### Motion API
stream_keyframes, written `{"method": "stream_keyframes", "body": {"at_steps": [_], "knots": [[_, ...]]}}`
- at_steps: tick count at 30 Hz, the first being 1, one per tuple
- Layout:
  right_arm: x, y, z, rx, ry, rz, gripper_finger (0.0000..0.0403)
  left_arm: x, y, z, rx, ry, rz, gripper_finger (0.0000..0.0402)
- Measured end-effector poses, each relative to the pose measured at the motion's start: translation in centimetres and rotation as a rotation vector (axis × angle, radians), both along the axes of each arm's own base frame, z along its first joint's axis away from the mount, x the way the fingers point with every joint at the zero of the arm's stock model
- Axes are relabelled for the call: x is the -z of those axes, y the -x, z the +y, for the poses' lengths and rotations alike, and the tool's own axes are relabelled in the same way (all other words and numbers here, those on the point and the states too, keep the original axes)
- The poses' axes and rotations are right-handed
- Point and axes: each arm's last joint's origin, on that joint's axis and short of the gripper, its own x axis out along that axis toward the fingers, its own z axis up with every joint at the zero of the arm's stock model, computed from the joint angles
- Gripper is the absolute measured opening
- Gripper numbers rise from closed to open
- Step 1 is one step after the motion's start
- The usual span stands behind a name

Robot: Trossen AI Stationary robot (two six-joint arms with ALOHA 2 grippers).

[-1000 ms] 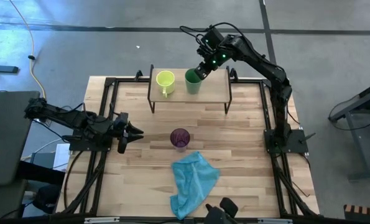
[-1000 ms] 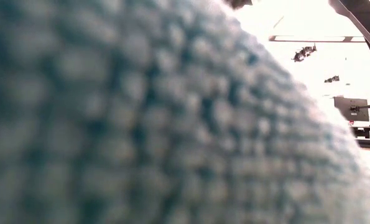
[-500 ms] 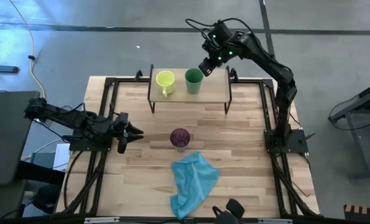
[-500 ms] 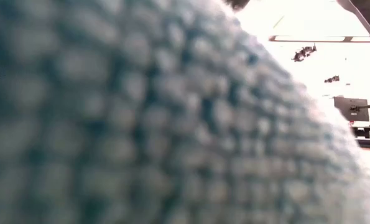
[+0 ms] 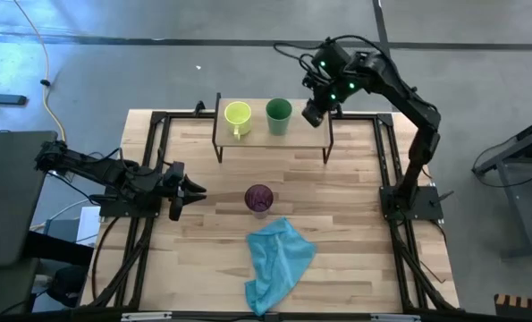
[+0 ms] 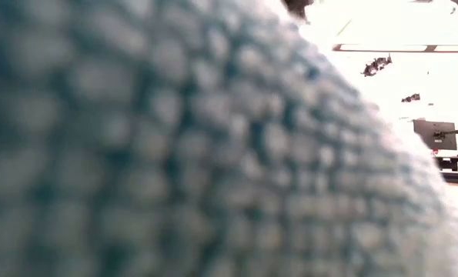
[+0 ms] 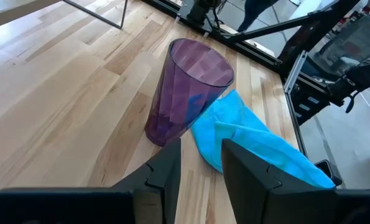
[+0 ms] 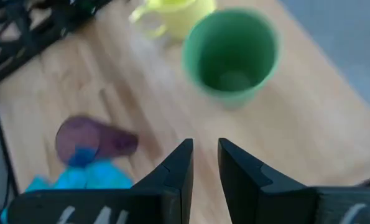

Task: Stack small to large cups/mugs on shelf
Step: Put the violet cup on the shelf

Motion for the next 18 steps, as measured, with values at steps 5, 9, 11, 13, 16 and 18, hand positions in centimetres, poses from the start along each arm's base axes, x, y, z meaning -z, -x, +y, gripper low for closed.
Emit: {"method": "stream_keyframes", "body": {"at_steps": [5,9,11,13,16,18], "knots": [[-0.5,0.4,3.0,-0.089,-0.02,0.045,0.0067,-0.1,0.0,0.0,0.0,0.002,-0.008,0.0104],[-0.7,0.0,5.1,-0.139,-0.032,0.049,0.0067,-0.1,0.0,0.0,-0.001,0.002,-0.008,0.0104],[-0.7,-0.3,6.1,-0.147,-0.048,0.049,0.0067,-0.1,0.0,0.0,-0.001,0.002,-0.008,0.0104],[-0.7,-0.6,7.0,-0.158,-0.061,0.05,0.0067,-0.1,0.0,0.0,-0.001,0.002,-0.008,0.0104],[-0.6,-1.3,8.3,-0.183,-0.065,0.044,0.0067,-0.1,0.0,0.0,-0.005,0.011,-0.009,0.0104],[-0.5,-1.9,9.1,-0.193,-0.049,0.032,0.0067,-0.1,0.0,0.0,-0.01,0.023,-0.011,0.0104]]}}
